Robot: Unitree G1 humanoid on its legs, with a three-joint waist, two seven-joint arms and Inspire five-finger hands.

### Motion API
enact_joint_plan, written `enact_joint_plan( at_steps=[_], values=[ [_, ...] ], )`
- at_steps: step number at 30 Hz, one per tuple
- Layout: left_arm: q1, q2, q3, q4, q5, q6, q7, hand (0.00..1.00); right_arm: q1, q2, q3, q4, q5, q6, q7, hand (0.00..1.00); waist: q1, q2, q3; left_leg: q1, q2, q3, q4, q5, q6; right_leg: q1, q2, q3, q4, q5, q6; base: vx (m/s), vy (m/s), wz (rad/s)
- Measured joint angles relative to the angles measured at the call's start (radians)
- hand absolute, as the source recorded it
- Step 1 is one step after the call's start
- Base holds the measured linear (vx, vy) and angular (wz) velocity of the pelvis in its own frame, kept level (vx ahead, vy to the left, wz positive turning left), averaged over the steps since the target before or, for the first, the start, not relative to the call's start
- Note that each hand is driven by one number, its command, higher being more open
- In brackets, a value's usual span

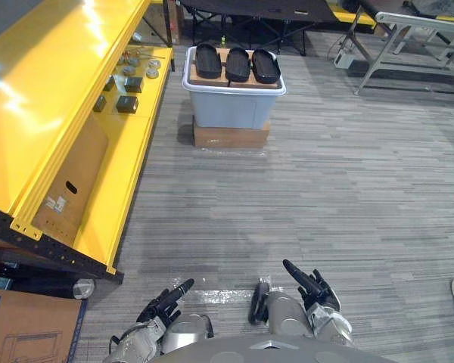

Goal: Walk over and take three plastic housings, then place them on the shelf

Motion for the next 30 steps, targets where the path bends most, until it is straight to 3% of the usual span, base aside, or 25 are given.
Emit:
enact_joint_plan(
  at_steps=[2,3,4,5,6,7,8,9,10,11,13,14,15,17,18,19,20,21,22,23,24,25,27,28,30],
  values=[
    [0.001,0.004,-0.011,0.0,0.007,0.002,0.007,1.0,0.017,-0.003,-0.017,0.0,-0.005,0.0,-0.004,1.0,-0.004,-0.002,-0.001,0.021,-0.002,-0.013,0.028,-0.043,-0.017,0.001,0.008,0.024,0.017,0.002,-0.029,0.38,-0.12,0.27],
    [0.005,0.007,-0.017,0.001,0.007,0.005,0.014,1.0,0.026,-0.006,-0.02,0.004,-0.004,0.0,-0.014,1.0,-0.019,0.0,-0.01,0.031,0.011,-0.032,0.068,-0.102,-0.052,0.003,0.011,0.019,0.072,-0.012,-0.068,0.41,-0.172,0.44],
    [0.011,0.0,-0.018,0.001,0.001,0.005,0.023,1.0,0.027,-0.016,-0.02,0.008,-0.003,0.001,-0.015,1.0,-0.025,0.02,-0.022,0.037,0.042,-0.036,0.094,-0.141,-0.103,0.006,0.03,0.011,0.106,-0.007,-0.083,0.55,-0.219,0.38],
    [0.02,-0.005,-0.018,0.001,-0.006,0.004,0.026,1.0,0.03,-0.025,-0.015,0.01,-0.005,0.001,-0.016,1.0,-0.023,0.033,-0.039,0.033,0.062,-0.033,0.137,-0.149,-0.135,0.024,0.046,0.009,0.105,-0.012,-0.089,0.48,-0.206,0.27],
    [0.025,-0.005,-0.01,-0.001,-0.018,-0.015,0.026,1.0,0.025,-0.039,-0.002,0.017,-0.006,0.0,-0.015,1.0,-0.026,0.038,-0.045,-0.052,0.124,-0.023,0.366,-0.147,-0.149,0.055,0.071,-0.01,0.099,0.004,-0.111,0.56,-0.252,0.31],
    [-0.003,-0.004,-0.004,-0.002,-0.049,-0.029,0.026,1.0,0.024,-0.055,0.006,0.022,-0.006,-0.001,-0.009,1.0,-0.022,0.073,-0.04,-0.173,0.221,0.005,0.665,-0.068,-0.152,0.115,0.111,-0.027,0.058,-0.001,-0.129,0.45,-0.206,0.35],
    [-0.008,-0.003,0.001,-0.003,-0.056,-0.031,0.026,1.0,0.021,-0.059,0.006,0.023,-0.007,-0.004,-0.009,1.0,-0.018,0.09,-0.031,-0.225,0.267,0.007,0.789,-0.035,-0.136,0.157,0.126,-0.036,0.029,0.0,-0.148,0.47,-0.175,0.19],
    [-0.017,-0.008,0.029,-0.005,-0.077,-0.03,0.025,1.0,0.005,-0.077,0.005,0.043,-0.009,-0.005,-0.011,1.0,-0.012,0.098,-0.016,-0.288,0.299,0.007,0.898,-0.046,-0.135,0.221,0.138,-0.036,0.006,-0.008,-0.161,0.4,-0.108,-0.02],
    [-0.016,-0.014,0.038,-0.007,-0.082,-0.031,0.025,1.0,-0.005,-0.081,0.005,0.051,-0.009,-0.005,-0.012,1.0,-0.009,0.099,-0.015,-0.309,0.292,0.007,0.898,-0.052,-0.134,0.251,0.136,-0.031,-0.006,-0.014,-0.169,0.51,-0.118,-0.24],
    [-0.016,-0.033,0.054,-0.019,-0.084,-0.028,0.023,1.0,-0.02,-0.084,-0.002,0.053,-0.009,-0.008,-0.012,1.0,-0.001,0.094,-0.012,-0.334,0.255,0.012,0.818,-0.063,-0.14,0.309,0.126,-0.013,-0.041,-0.015,-0.172,0.49,-0.067,-0.51],
    [-0.015,-0.051,0.067,-0.042,-0.083,-0.031,0.017,1.0,-0.047,-0.084,-0.008,0.044,-0.009,-0.02,-0.009,1.0,0.015,0.083,-0.007,-0.365,0.173,0.004,0.568,-0.055,-0.14,0.361,0.102,0.026,-0.099,-0.016,-0.171,0.44,-0.008,-0.61],
    [-0.015,-0.067,0.079,-0.056,-0.083,-0.033,0.013,1.0,-0.068,-0.082,-0.012,0.033,-0.014,-0.02,-0.008,1.0,0.02,0.077,-0.003,-0.393,0.123,-0.015,0.374,-0.01,-0.14,0.373,0.088,0.048,-0.12,-0.024,-0.159,0.36,0.069,-0.52],
    [-0.015,-0.08,0.094,-0.068,-0.082,-0.033,0.008,1.0,-0.078,-0.078,-0.017,0.026,-0.045,-0.022,-0.009,1.0,0.026,0.08,0.008,-0.403,0.088,-0.05,0.18,0.075,-0.147,0.398,0.083,0.062,-0.133,-0.042,-0.135,0.34,0.088,-0.46],
    [-0.012,-0.097,0.101,-0.069,-0.082,-0.024,0.003,1.0,-0.077,-0.083,-0.008,0.026,-0.048,-0.019,-0.01,1.0,0.039,0.104,0.024,-0.396,0.095,-0.102,0.01,0.151,-0.175,0.444,0.103,0.078,-0.13,-0.103,-0.111,0.33,0.167,-0.23],
    [-0.005,-0.099,0.11,-0.066,-0.08,-0.024,0.003,1.0,-0.066,-0.076,0.007,0.028,-0.047,-0.012,-0.013,1.0,0.04,0.097,0.029,-0.393,0.095,-0.103,0.045,0.244,-0.123,0.474,0.101,0.092,-0.101,-0.157,-0.094,0.42,0.262,-0.13],
    [-0.004,-0.097,0.111,-0.069,-0.08,-0.025,0.0,1.0,-0.065,-0.07,0.017,0.027,-0.046,-0.009,-0.013,1.0,0.041,0.088,0.024,-0.396,0.085,-0.097,0.071,0.255,-0.107,0.474,0.085,0.1,-0.078,-0.184,-0.09,0.47,0.27,-0.13],
    [-0.004,-0.077,0.111,-0.07,-0.079,-0.024,-0.01,1.0,-0.069,-0.066,0.041,0.024,-0.046,-0.009,-0.013,1.0,0.048,0.054,0.024,-0.419,0.063,-0.075,0.142,0.235,-0.076,0.465,0.051,0.114,-0.035,-0.241,-0.087,0.52,0.248,-0.19],
    [-0.002,-0.066,0.112,-0.069,-0.074,-0.023,-0.011,1.0,-0.069,-0.065,0.055,0.024,-0.045,-0.008,-0.013,1.0,0.049,0.016,0.017,-0.428,0.036,-0.048,0.195,0.205,-0.024,0.464,0.01,0.129,-0.004,-0.291,-0.093,0.48,0.168,-0.23],
    [0.001,-0.061,0.113,-0.066,-0.073,-0.024,-0.01,1.0,-0.066,-0.064,0.061,0.024,-0.045,-0.006,-0.013,1.0,0.052,0.0,0.011,-0.42,0.02,-0.03,0.197,0.19,0.001,0.456,-0.009,0.132,0.059,-0.303,-0.089,0.51,0.145,-0.35],
    [-0.008,-0.064,0.116,-0.046,-0.067,-0.026,-0.001,1.0,-0.084,-0.064,0.064,0.025,-0.043,0.001,-0.012,1.0,0.059,-0.007,0.016,-0.393,0.001,-0.018,0.2,0.16,0.048,0.346,-0.058,0.118,0.313,-0.297,-0.049,0.41,0.114,-0.33],
    [-0.008,-0.061,0.115,-0.04,-0.056,-0.026,0.004,1.0,-0.094,-0.059,0.078,0.027,-0.044,0.002,-0.012,1.0,0.052,-0.008,0.018,-0.354,-0.009,-0.015,0.185,0.147,0.066,0.27,-0.097,0.103,0.489,-0.248,-0.013,0.48,0.173,-0.18],
    [-0.004,-0.058,0.112,-0.038,-0.039,-0.024,0.007,1.0,-0.094,-0.049,0.089,0.028,-0.045,0.002,-0.01,1.0,0.041,-0.01,0.022,-0.307,-0.014,-0.016,0.175,0.13,0.074,0.235,-0.117,0.085,0.597,-0.243,-0.023,0.48,0.161,0.07],
    [0.003,-0.055,0.095,-0.038,-0.03,-0.033,0.011,1.0,-0.09,-0.038,0.127,0.028,-0.048,0.001,-0.012,1.0,0.038,-0.005,0.024,-0.214,-0.006,-0.017,0.149,0.116,0.078,0.215,-0.12,0.024,0.582,-0.285,-0.036,0.52,0.093,0.07],
    [0.001,-0.057,0.088,-0.04,-0.03,-0.033,0.012,1.0,-0.096,-0.038,0.15,0.027,-0.047,0.0,-0.013,1.0,0.039,0.015,0.028,-0.171,0.009,-0.018,0.119,0.111,0.072,0.19,-0.101,-0.031,0.485,-0.294,-0.047,0.46,0.015,-0.05],
    [-0.019,-0.056,0.056,-0.041,-0.031,-0.033,0.024,1.0,-0.123,-0.038,0.158,0.006,-0.048,-0.004,-0.022,1.0,0.039,0.038,0.028,-0.144,0.043,-0.025,0.09,0.097,0.048,0.113,-0.062,-0.066,0.268,-0.273,-0.023,0.34,-0.002,-0.04]
  ],
)
